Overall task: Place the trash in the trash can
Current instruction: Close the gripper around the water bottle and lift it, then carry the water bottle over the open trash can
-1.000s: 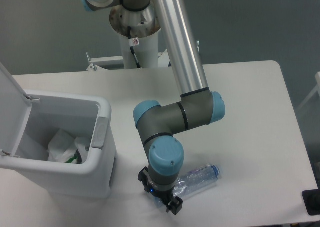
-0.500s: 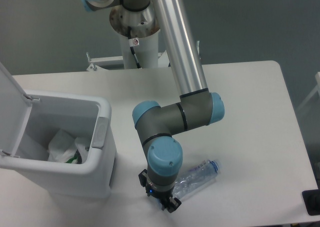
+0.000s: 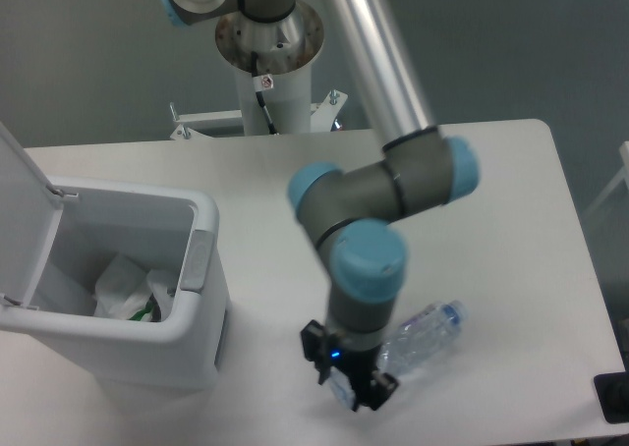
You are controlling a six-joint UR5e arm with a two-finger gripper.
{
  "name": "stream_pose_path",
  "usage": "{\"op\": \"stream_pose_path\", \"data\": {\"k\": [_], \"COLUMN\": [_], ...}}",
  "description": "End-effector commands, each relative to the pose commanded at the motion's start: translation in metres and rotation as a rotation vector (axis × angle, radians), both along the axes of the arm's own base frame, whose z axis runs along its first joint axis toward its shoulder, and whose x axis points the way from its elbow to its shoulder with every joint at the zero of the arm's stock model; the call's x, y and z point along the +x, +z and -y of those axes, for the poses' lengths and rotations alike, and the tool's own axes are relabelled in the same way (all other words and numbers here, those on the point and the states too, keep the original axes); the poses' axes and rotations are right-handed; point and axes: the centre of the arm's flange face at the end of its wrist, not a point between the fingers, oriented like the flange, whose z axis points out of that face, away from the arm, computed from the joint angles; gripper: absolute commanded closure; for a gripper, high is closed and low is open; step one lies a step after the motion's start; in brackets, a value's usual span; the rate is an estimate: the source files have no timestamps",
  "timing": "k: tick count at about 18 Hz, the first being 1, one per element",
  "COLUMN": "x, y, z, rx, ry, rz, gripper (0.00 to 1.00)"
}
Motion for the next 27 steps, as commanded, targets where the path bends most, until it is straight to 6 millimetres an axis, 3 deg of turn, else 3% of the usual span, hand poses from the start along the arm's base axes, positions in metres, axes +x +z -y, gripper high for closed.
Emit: {"op": "stream_pose_path", "data": {"k": [4, 8, 13, 17, 20, 22, 24, 27], "x": [-0.02, -0.013, 0.03, 0.086, 0.119, 0.127, 0.136, 0.168], "y": [0.065, 0.132, 0.198, 0.24, 0.255, 0.263, 0.256, 0.252], "z": [0.025, 0.051, 0.054, 0.043, 0.036, 0.038, 0.034, 0.026], "rx": [0.199, 0.374, 0.53, 0.59, 0.654, 0.686, 0.675, 0.656], "ry": [0.046, 0.043, -0.029, -0.096, -0.176, -0.211, -0.219, -0.253], "rz": [0.087, 0.166, 0.265, 0.349, 0.496, 0.534, 0.561, 0.59], "gripper": [0.84, 0.83, 0.83, 0.82, 0.82, 0.82, 0.82, 0.82]}}
